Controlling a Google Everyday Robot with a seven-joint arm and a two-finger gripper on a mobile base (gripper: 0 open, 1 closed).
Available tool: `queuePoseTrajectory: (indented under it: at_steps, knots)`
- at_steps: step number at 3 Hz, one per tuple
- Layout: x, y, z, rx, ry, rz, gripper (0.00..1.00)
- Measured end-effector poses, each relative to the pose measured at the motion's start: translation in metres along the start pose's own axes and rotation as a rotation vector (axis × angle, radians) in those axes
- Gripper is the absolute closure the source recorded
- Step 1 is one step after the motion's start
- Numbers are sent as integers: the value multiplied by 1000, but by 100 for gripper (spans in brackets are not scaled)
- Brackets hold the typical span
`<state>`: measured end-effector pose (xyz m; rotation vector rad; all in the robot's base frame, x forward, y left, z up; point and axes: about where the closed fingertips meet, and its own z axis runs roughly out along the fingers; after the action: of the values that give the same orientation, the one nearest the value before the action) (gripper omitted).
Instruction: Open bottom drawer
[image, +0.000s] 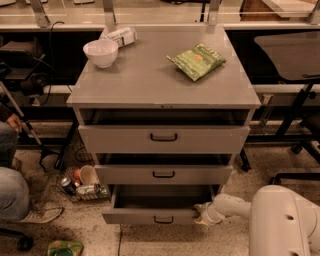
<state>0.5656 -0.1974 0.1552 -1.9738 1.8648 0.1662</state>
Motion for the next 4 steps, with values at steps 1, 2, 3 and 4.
queuePoseTrajectory:
  at_steps: [1, 2, 3, 4]
  knots:
    - [-1, 14, 1, 5, -7, 23, 100]
    - [-7, 29, -9, 14, -14, 57, 100]
    - [-6, 34, -7, 14, -13, 56, 100]
    - [-6, 46, -5, 12, -12, 55, 100]
